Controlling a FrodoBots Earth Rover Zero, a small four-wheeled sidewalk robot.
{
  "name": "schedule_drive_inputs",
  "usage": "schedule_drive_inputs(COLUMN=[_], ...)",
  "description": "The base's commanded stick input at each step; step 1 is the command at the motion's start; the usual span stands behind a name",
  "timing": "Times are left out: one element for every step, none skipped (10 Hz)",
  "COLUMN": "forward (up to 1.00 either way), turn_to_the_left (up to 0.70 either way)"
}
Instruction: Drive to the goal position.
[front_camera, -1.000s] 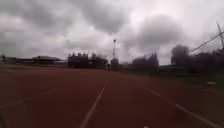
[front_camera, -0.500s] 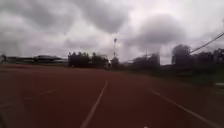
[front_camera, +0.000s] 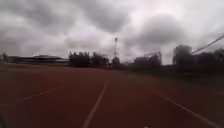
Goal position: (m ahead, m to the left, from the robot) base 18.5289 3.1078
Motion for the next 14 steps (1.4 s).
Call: schedule_drive_inputs(forward=[0.7, 0.7, 0.7, 0.7, 0.7, 0.7, 0.7, 0.7, 0.7, 0.7, 0.7, 0.7, 0.7, 0.7], turn_to_the_left=[0.0, 0.0, 0.0, 0.0, 0.0, 0.0, 0.0, 0.0, 0.0, 0.0, 0.0, 0.0, 0.0, 0.0])
